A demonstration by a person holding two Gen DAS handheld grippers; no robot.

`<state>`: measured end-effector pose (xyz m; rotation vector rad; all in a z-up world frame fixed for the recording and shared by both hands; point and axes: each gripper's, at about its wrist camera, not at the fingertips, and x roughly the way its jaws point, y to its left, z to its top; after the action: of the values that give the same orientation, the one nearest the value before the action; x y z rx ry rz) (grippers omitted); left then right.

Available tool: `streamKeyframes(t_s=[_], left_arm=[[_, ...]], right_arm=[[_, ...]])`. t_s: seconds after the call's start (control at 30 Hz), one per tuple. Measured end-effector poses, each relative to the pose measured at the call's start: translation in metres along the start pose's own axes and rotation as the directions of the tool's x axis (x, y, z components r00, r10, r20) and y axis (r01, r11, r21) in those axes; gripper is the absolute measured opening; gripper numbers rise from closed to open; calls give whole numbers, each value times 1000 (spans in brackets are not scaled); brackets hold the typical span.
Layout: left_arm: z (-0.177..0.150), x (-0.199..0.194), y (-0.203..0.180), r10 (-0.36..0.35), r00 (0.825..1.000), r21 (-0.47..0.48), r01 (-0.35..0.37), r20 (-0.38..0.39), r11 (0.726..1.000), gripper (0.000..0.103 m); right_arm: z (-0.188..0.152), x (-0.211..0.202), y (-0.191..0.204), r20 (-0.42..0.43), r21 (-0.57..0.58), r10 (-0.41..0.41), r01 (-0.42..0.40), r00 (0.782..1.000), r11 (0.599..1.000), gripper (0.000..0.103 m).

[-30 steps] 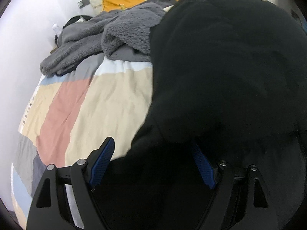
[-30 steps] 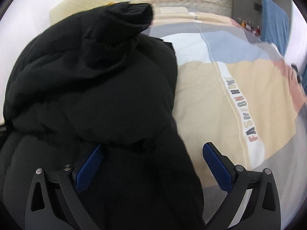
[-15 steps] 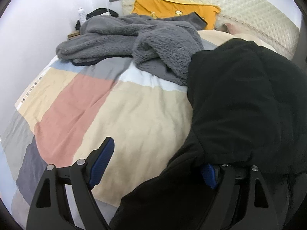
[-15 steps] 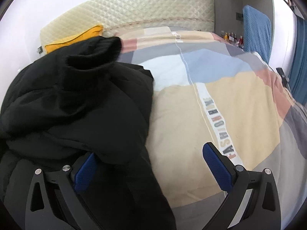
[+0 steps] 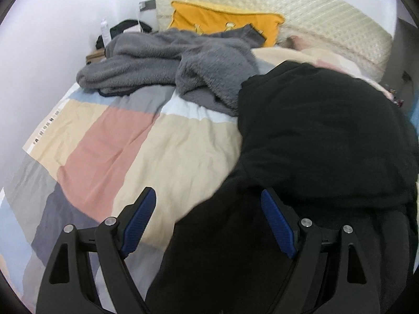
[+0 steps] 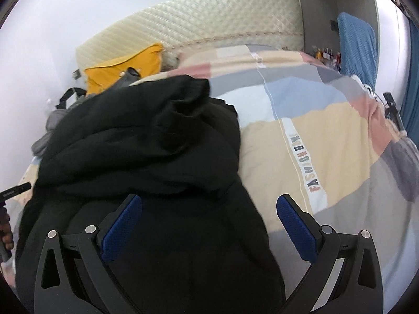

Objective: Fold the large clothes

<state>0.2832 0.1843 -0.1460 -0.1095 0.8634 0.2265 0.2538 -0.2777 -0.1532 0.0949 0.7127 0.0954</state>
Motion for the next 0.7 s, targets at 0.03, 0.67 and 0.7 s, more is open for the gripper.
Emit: streamKeyframes(t_s=[0.03,0.67,0.7], left_arm=[[-4,-10,0,-11,1000,-1,11,10,1000,83],[-53,-115,9,-155,987,28,154,44,988,83],[-53,-121,12,-164,985,22,164,45,986,83]], right_arm=[[-1,-5,3,-1,-7,0,0,1000,1000,103],[-53,-117,-16,29,60,-1,-1,1000,998,103],[-53,-120,-18,31,70,0,-2,1000,998,103]])
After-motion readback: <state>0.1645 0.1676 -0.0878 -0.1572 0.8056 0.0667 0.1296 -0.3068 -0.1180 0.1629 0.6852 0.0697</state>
